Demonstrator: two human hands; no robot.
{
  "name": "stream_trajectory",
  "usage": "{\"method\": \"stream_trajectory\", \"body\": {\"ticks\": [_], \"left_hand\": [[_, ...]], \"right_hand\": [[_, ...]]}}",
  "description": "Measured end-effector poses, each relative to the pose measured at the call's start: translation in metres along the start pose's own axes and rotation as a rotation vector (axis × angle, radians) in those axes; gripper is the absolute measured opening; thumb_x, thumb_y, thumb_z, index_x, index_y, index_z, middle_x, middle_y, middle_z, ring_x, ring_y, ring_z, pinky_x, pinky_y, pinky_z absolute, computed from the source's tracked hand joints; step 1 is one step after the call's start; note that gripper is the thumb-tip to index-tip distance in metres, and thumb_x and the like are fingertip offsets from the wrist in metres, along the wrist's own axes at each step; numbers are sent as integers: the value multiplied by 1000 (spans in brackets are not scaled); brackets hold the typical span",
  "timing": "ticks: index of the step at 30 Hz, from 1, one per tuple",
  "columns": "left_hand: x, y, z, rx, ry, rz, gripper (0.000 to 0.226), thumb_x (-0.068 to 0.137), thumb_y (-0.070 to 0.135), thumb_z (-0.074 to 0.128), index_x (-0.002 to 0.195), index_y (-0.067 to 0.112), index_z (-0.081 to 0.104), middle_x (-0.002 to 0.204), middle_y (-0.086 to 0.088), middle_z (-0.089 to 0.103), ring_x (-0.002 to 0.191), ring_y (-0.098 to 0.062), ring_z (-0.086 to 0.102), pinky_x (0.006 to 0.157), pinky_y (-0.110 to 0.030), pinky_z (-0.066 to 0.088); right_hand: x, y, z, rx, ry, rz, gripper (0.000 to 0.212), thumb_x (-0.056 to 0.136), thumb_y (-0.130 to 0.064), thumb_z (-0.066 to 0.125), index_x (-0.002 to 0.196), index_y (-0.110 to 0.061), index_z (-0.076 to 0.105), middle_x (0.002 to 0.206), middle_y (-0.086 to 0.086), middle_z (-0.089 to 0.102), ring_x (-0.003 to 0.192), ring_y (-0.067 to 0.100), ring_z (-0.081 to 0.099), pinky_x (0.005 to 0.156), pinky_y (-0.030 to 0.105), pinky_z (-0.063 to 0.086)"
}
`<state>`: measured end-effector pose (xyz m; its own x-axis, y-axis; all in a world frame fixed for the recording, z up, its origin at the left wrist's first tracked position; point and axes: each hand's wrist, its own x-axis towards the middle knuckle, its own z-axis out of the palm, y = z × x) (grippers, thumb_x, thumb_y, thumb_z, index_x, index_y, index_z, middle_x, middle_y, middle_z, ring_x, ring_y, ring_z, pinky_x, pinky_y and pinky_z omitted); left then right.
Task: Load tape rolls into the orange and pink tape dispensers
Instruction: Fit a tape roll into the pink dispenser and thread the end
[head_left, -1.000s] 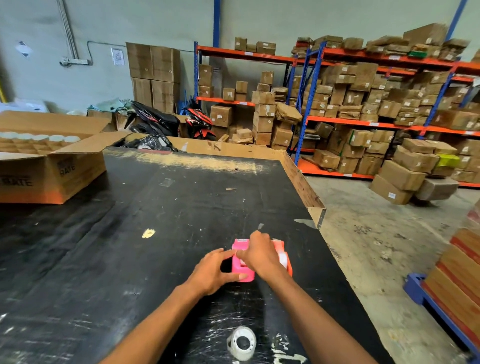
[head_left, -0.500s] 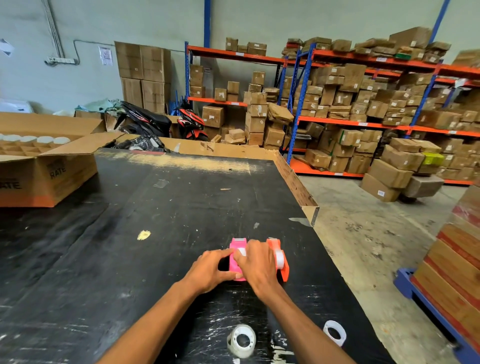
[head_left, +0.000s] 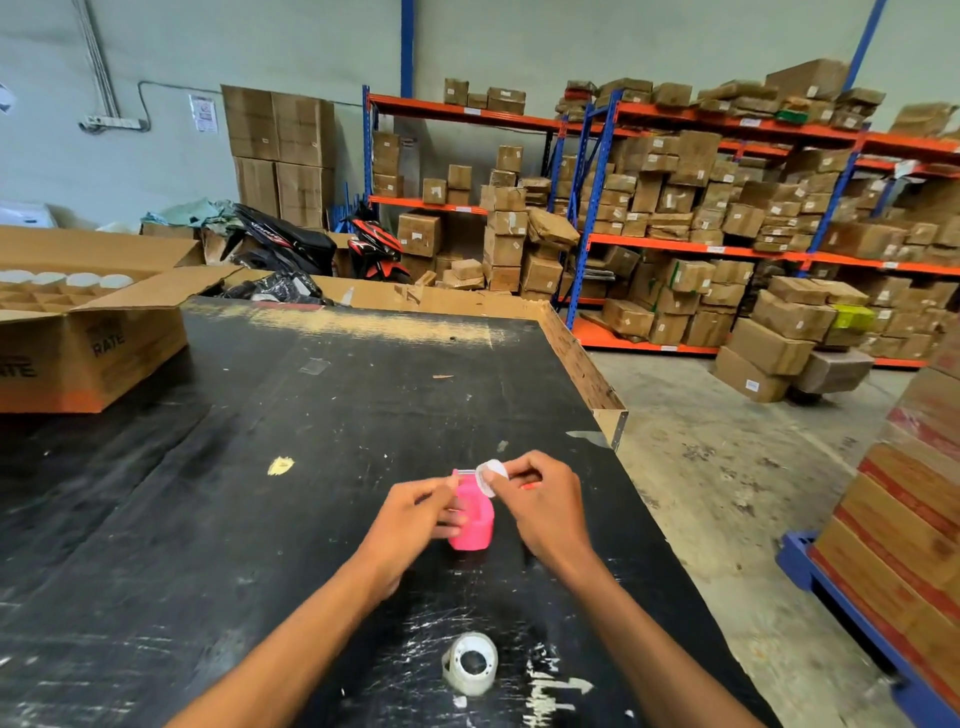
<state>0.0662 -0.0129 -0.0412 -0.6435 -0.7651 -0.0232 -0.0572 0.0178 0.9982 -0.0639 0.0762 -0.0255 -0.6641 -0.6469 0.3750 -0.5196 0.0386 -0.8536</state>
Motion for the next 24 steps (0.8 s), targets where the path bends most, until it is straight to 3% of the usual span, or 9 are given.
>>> {"method": "stream_trajectory", "body": {"ticks": [3,8,10,12,15,18,21,24], "left_hand": [[-11,11,11,-220,-23,-64,27,95,24,55,93,6,76,77,-13,76,73,-17,74,67,-20,61],[-20,8,21,-311,-49,-107,30,95,13,54,93,-13,70,77,-19,73,65,-15,74,67,-17,60],[-24,3,25,-356,-76,-133,34,96,10,52,98,-22,64,91,-28,72,79,-22,74,79,-23,60],[-28,0,31,-383,-87,-142,35,96,7,51,101,-26,60,105,-33,68,96,-31,68,88,-29,58],[-33,-1,34,-434,-83,-148,27,93,4,54,94,-21,65,99,-31,69,88,-29,67,77,-21,61],[-36,3,29,-452,-92,-166,19,90,1,58,92,-14,69,79,-20,73,69,-20,73,67,-18,61],[-41,7,24,-425,-54,-171,18,91,-1,57,101,-14,66,82,-19,72,61,-16,75,60,-17,61],[-50,5,14,-429,-35,-180,18,92,-1,55,101,-12,65,82,-20,71,62,-17,75,59,-16,60]], "right_hand": [[-14,0,-1,-1,-33,-47,15,76,-27,76,69,-19,65,67,-5,66,60,2,57,55,13,44],[-29,4,-12,-57,-91,-156,16,81,-24,72,73,-12,64,75,3,66,73,14,60,65,16,47],[-38,7,-14,-70,-138,-165,17,80,-18,73,76,-5,62,77,8,66,73,18,60,65,24,47],[-44,7,-17,-85,-157,-176,18,79,-13,73,76,-2,59,77,11,65,67,15,55,61,24,43],[-44,-1,-28,-24,-189,-116,18,77,-13,76,76,-1,64,76,12,70,60,6,52,59,23,44],[-43,-11,-42,69,-259,-60,19,74,-15,80,76,-2,66,73,8,68,59,11,53,57,29,45],[-45,-12,-57,-86,-356,-74,22,71,-18,82,72,-9,62,69,-1,61,55,5,47,55,21,40],[-57,-2,-72,-362,-631,-51,26,71,-23,81,67,-23,56,68,-11,55,58,2,49,56,21,39]]}}
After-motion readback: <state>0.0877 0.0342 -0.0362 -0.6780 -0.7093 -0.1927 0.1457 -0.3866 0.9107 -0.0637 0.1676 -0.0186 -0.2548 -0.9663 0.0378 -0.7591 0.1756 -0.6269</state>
